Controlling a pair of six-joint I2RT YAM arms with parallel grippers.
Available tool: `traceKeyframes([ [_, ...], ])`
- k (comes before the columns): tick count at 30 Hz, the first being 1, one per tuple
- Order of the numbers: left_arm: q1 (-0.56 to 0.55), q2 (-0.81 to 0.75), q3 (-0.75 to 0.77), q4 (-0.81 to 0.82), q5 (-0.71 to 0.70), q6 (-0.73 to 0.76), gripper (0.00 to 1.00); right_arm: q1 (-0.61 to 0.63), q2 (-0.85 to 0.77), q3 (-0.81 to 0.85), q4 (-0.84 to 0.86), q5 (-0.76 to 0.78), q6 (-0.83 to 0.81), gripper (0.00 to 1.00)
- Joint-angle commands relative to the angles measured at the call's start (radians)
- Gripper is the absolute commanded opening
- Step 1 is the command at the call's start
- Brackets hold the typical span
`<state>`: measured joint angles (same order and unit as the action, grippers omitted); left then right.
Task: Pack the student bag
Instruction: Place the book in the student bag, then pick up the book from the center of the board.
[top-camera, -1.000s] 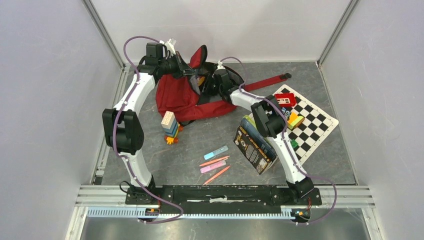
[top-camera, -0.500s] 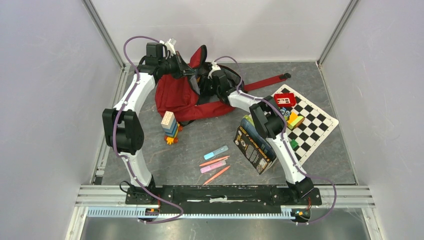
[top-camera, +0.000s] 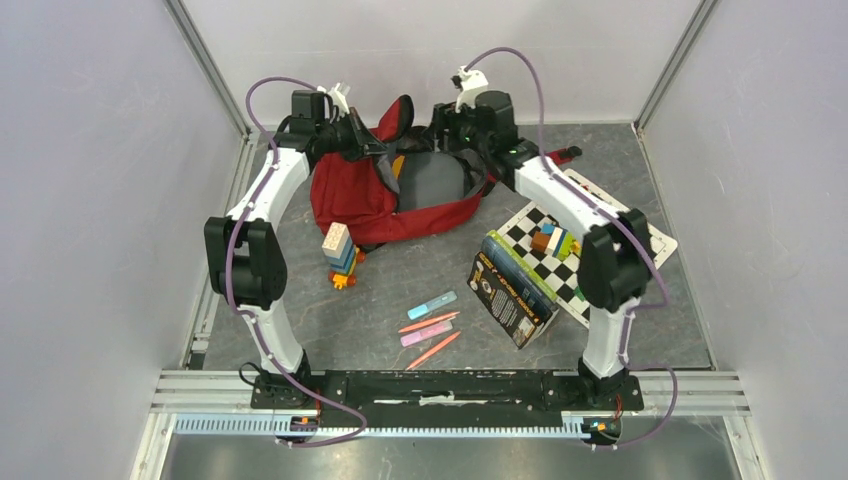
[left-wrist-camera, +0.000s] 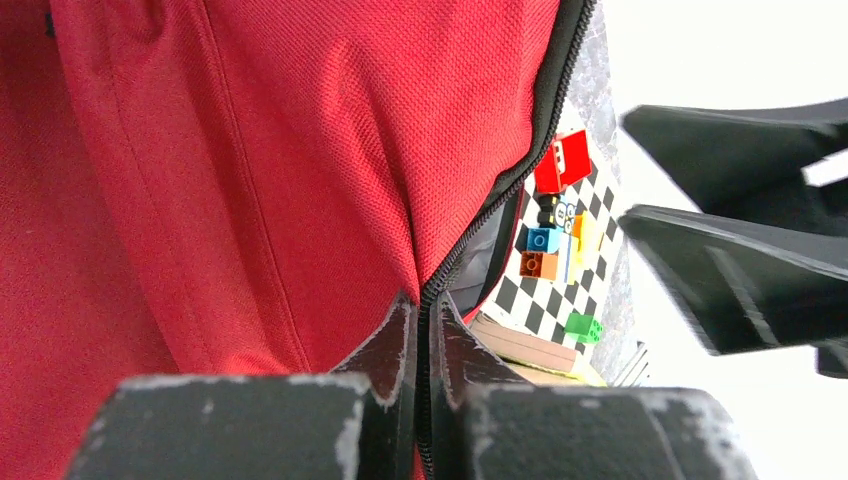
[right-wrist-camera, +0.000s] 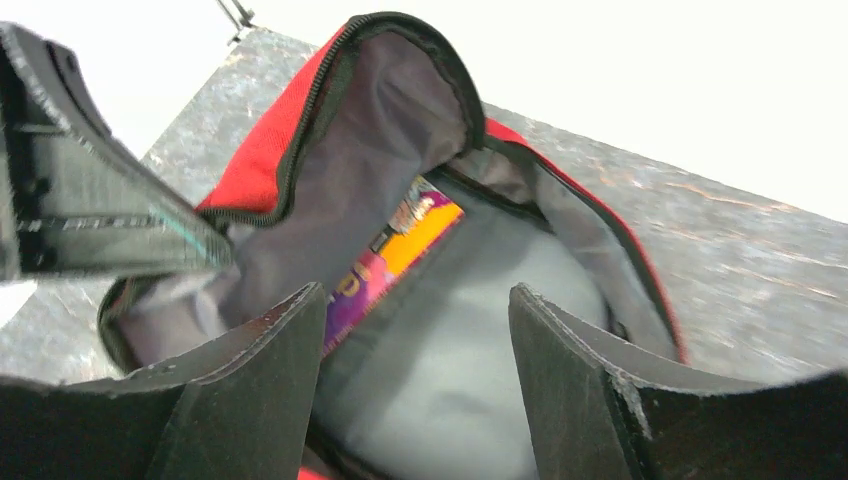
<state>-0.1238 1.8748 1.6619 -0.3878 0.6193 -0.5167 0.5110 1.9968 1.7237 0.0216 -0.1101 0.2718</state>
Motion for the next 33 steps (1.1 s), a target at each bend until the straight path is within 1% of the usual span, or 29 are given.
traceKeyframes([
  [1,0.009,-0.068,-0.016,0.027,-0.01,0.058,0.02,-0.075,-0.161,-0.102,-0.202,-0.088,-0.125,0.72],
  [5,0.01,-0.072,-0.03,0.02,-0.015,0.079,0.02,-0.135,-0.281,-0.166,-0.43,-0.111,-0.244,0.72],
  [7,0.012,-0.072,-0.037,0.019,-0.014,0.083,0.02,-0.157,-0.335,-0.203,-0.525,-0.1,-0.264,0.72],
  [10,0.012,-0.072,-0.043,0.018,-0.013,0.084,0.02,-0.188,-0.425,-0.269,-0.61,-0.109,-0.302,0.71],
  [13,0.012,-0.075,-0.054,0.02,-0.016,0.085,0.02,-0.211,-0.505,-0.351,-0.647,-0.129,-0.308,0.71],
  [20,0.011,-0.075,-0.055,0.027,-0.005,0.086,0.02,-0.23,-0.601,-0.472,-0.75,-0.15,-0.333,0.71],
  [26,0.011,-0.068,-0.05,0.031,0.008,0.087,0.02,-0.23,-0.63,-0.528,-0.778,-0.215,-0.338,0.67],
  [33,0.011,-0.066,-0.063,0.057,0.012,0.073,0.02,-0.231,-0.649,-0.581,-0.78,-0.226,-0.353,0.65],
])
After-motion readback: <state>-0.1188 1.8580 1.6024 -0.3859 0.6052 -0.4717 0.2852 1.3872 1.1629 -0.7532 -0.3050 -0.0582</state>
